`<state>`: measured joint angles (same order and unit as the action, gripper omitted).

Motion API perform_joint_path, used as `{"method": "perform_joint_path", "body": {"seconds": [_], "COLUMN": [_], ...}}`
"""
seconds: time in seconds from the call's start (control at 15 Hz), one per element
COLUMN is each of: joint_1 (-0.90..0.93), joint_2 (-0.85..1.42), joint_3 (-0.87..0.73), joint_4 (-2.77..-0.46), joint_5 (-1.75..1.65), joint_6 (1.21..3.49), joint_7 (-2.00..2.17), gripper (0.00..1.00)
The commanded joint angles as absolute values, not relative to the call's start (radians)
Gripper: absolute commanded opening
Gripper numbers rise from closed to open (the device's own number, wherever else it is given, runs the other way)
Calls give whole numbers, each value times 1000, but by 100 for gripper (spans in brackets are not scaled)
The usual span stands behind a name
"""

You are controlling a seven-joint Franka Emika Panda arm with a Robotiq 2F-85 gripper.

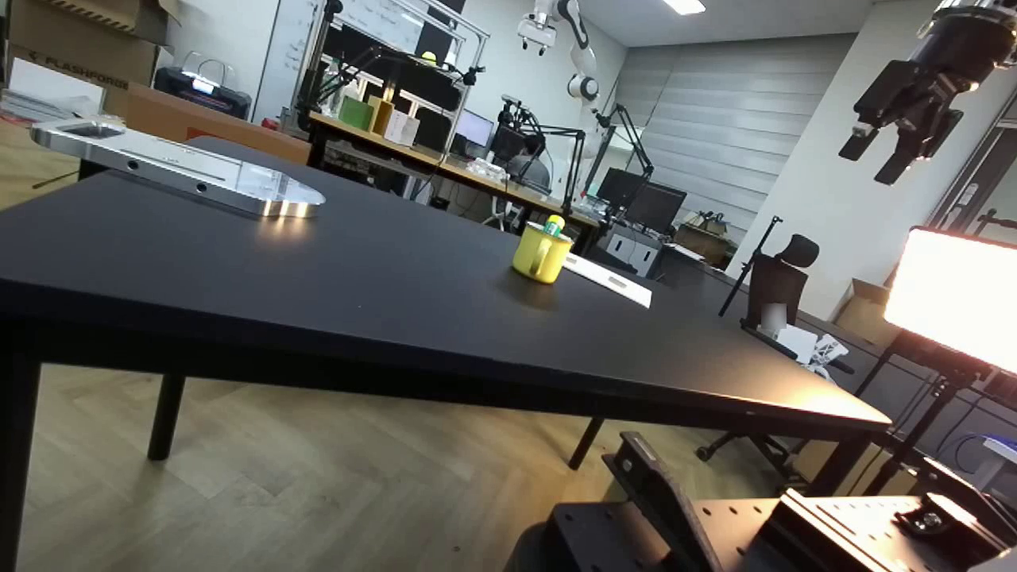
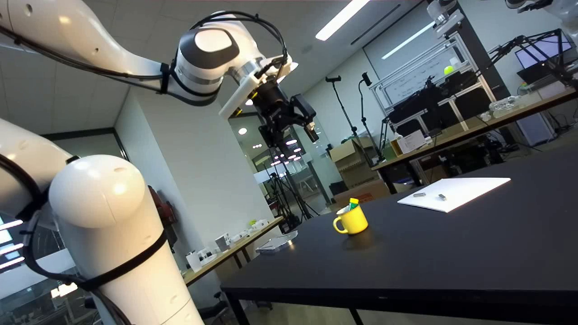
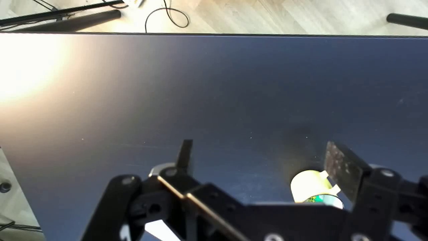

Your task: Remove the glue stick from the mug and put it on the table

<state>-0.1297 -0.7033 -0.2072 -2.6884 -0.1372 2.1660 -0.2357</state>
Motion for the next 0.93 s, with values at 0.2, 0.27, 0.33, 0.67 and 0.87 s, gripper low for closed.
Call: {"method": "perform_joint_path", "body": {"seconds": [0.2,0.27,0.33,0.67,0.87], "joint_1": [-133,-133,-135,-120,-114], "joint_2": [-703,-703,-692,-540,-400], "joint_3": [-203,-203,-204,-231,-243], "joint_4": [-2687,-2687,-2682,-2601,-2528], "joint_5": [-134,-134,-137,-109,-75], "joint_6": [2163,2163,2168,2292,2434], "joint_7": [-238,-238,-239,-246,-239], "gripper": [100,100,100,100,100]}}
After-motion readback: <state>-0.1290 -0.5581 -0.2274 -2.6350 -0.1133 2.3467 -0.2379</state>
